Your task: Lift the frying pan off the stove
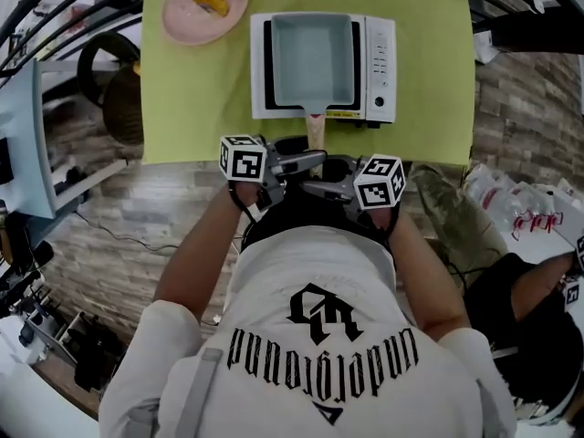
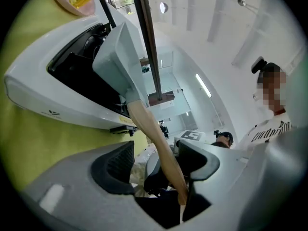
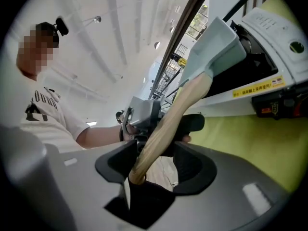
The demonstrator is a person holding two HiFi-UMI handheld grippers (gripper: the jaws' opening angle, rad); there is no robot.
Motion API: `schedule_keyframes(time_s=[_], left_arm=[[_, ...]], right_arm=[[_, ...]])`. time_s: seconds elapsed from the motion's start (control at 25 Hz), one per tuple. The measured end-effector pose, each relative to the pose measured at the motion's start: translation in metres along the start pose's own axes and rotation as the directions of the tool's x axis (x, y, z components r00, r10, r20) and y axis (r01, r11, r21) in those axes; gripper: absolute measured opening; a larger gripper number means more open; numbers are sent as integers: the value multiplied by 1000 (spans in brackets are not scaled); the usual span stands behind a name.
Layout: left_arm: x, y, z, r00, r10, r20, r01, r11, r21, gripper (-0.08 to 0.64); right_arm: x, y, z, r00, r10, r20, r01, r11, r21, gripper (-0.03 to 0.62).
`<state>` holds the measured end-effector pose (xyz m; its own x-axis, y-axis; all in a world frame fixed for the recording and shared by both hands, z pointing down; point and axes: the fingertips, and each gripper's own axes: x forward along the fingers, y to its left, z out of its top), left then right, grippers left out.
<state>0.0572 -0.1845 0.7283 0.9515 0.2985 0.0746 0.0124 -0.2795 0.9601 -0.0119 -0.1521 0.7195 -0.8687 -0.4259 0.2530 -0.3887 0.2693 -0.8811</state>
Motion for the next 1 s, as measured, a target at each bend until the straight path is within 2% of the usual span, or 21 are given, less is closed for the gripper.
schedule_keyframes(time_s=[0.24, 0.28, 0.4, 0.6, 1.0], left_arm=[[5, -2, 0, 998, -58, -31, 57, 998, -21, 300], [8, -3, 1, 998, -63, -32, 62, 998, -19, 282], [12, -8, 1, 996, -82, -42, 83, 997, 5, 158], [15, -9, 0, 995, -69, -78, 73, 996, 52, 161], [6, -24, 5, 994, -71, -84, 78, 994, 75, 166]], right_arm=[[10, 5, 3, 997, 71, -25, -70, 997, 7, 189], [10, 5, 3, 997, 75, -30, -75, 997, 9, 186], [9, 3, 1, 996, 71, -44, -71, 997, 2, 184], [8, 1, 0, 996, 66, -56, -68, 998, -21, 181], [9, 16, 7, 996, 70, -51, -73, 995, -69, 184]])
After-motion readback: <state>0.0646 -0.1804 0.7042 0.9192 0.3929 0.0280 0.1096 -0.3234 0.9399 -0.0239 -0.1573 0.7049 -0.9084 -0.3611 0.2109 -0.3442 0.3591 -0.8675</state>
